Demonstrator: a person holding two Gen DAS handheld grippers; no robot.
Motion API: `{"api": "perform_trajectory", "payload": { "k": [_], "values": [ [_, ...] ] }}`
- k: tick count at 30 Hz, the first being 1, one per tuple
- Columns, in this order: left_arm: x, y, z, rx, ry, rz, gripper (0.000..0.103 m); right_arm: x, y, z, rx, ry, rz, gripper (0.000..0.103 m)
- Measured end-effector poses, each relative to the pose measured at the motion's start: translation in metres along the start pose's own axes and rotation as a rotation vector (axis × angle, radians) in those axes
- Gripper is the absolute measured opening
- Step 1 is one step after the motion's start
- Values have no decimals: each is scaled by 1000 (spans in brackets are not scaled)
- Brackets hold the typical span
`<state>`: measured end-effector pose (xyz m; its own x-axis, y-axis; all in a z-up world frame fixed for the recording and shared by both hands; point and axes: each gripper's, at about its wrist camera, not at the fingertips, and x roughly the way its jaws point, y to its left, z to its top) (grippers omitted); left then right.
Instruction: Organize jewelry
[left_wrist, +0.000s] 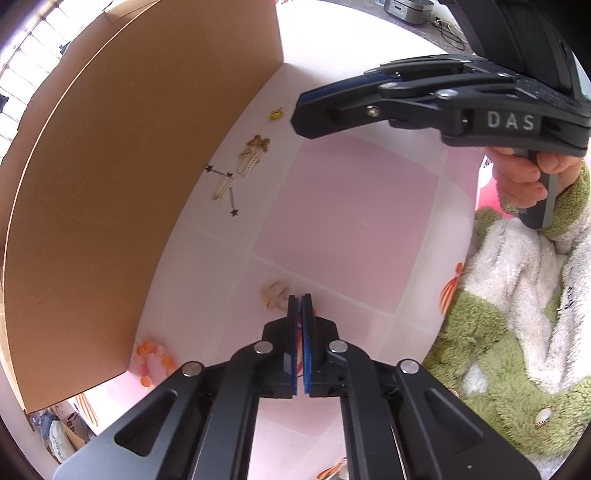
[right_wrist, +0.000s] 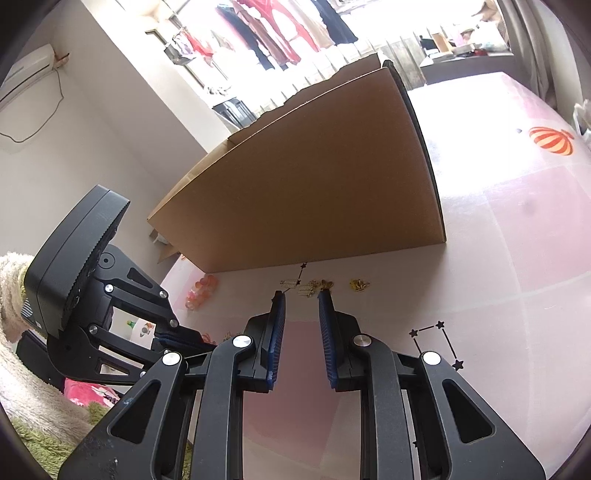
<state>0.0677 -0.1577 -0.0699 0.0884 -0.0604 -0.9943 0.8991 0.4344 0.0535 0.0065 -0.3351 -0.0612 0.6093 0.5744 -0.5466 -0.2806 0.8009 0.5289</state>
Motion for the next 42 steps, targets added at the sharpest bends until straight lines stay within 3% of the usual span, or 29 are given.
{"api": "perform_trajectory", "payload": {
  "k": [3,7,12,14,21,26,42],
  "values": [
    [-4,-3,0,-9,-21,-28,2,-2,-1,0,2,-3,0,20],
    [-14,-3,4,-15,-32,-5,4,-3,-1,0,0,-4,0,20],
    [-20,3,8,-64,-35,18,31,-3,-1,-1,-1,-7,3,20],
    [-21,2,10,-89,-27,11,34,-3,-1,0,0,-7,3,20],
    [-11,11,5,-142,-4,-1,33,-4,-1,0,0,-8,2,20],
    [-16,22,11,-134,3,-16,19,-4,-2,0,7,-9,2,20],
    [-14,14,10,-118,-15,-13,15,-9,-5,0,10,-16,0,20]
  ]
}}
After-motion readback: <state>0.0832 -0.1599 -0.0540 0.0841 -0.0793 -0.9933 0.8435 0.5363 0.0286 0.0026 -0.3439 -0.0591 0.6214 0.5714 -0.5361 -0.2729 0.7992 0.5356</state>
